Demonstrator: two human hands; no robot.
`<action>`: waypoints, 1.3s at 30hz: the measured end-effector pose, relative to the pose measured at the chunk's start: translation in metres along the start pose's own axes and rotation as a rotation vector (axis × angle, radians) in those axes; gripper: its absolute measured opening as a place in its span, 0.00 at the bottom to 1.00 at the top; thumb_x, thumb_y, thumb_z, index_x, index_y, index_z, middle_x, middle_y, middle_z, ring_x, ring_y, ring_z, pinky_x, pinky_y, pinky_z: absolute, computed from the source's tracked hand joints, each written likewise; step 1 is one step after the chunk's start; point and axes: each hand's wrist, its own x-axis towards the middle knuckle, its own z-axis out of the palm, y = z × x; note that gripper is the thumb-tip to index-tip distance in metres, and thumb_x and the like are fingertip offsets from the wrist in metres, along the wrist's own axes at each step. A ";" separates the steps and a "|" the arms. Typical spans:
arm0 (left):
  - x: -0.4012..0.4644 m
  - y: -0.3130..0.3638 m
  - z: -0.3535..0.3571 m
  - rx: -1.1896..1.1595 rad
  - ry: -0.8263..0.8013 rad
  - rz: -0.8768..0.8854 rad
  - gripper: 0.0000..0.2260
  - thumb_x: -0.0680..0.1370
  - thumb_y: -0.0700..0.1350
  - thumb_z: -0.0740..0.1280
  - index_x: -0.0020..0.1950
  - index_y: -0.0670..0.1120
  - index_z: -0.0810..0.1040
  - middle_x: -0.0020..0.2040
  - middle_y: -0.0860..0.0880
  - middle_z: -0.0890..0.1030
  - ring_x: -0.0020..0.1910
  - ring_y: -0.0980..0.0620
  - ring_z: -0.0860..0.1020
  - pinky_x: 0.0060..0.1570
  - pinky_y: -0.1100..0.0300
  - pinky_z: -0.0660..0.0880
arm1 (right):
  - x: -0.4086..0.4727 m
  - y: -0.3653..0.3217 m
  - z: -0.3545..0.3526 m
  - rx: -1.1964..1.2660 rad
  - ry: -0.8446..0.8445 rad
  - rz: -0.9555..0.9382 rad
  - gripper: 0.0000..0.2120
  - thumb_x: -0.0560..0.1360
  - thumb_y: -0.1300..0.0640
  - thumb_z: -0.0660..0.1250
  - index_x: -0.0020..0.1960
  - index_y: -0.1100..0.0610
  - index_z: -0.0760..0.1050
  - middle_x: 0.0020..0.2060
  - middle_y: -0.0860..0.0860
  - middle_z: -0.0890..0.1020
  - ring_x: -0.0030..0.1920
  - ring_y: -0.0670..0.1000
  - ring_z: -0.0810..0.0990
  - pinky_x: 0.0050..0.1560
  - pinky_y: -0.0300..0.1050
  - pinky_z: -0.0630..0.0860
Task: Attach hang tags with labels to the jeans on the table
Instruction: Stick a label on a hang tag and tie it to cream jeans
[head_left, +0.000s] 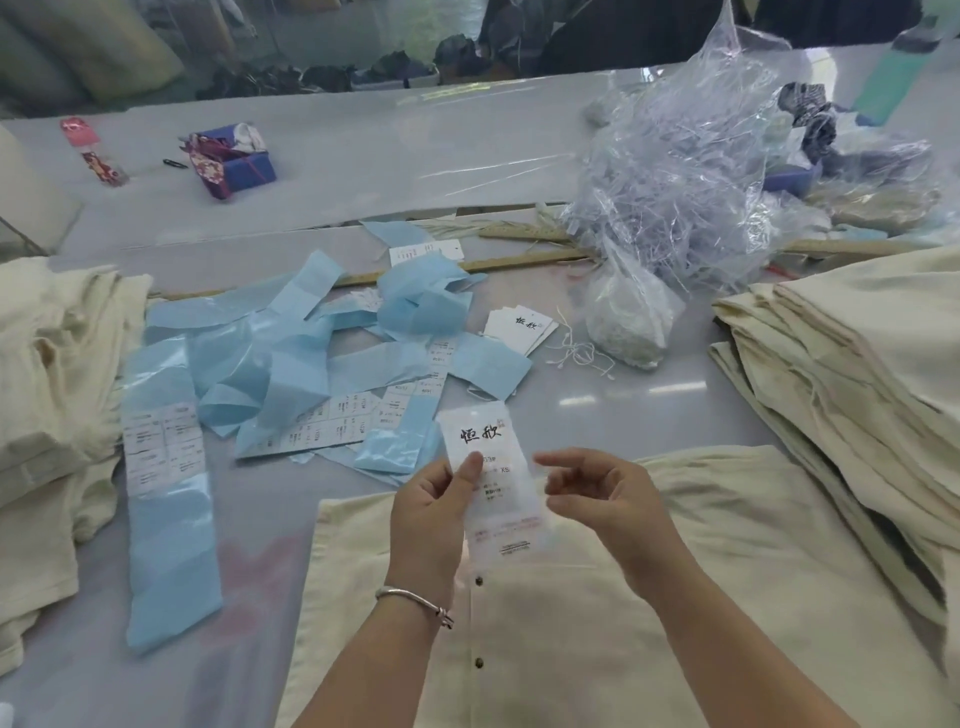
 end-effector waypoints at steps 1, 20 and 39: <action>0.008 -0.003 0.002 0.007 0.017 -0.025 0.09 0.75 0.45 0.72 0.41 0.40 0.82 0.41 0.42 0.84 0.39 0.47 0.80 0.42 0.49 0.79 | 0.018 0.006 -0.013 -0.122 0.095 -0.001 0.18 0.67 0.75 0.70 0.45 0.54 0.84 0.33 0.49 0.81 0.35 0.46 0.77 0.40 0.35 0.74; 0.067 -0.014 0.010 0.322 0.044 0.030 0.04 0.73 0.41 0.75 0.46 0.46 0.83 0.45 0.45 0.85 0.50 0.39 0.81 0.52 0.41 0.79 | 0.269 0.038 -0.026 -1.485 0.072 0.023 0.15 0.78 0.62 0.60 0.64 0.57 0.72 0.62 0.55 0.72 0.62 0.57 0.71 0.45 0.48 0.65; 0.025 0.008 -0.021 0.192 0.026 0.098 0.06 0.71 0.42 0.75 0.46 0.50 0.85 0.47 0.47 0.86 0.49 0.41 0.82 0.48 0.50 0.81 | 0.251 -0.011 -0.035 -0.771 0.205 -0.208 0.02 0.78 0.61 0.63 0.47 0.58 0.72 0.48 0.53 0.72 0.44 0.51 0.70 0.46 0.42 0.64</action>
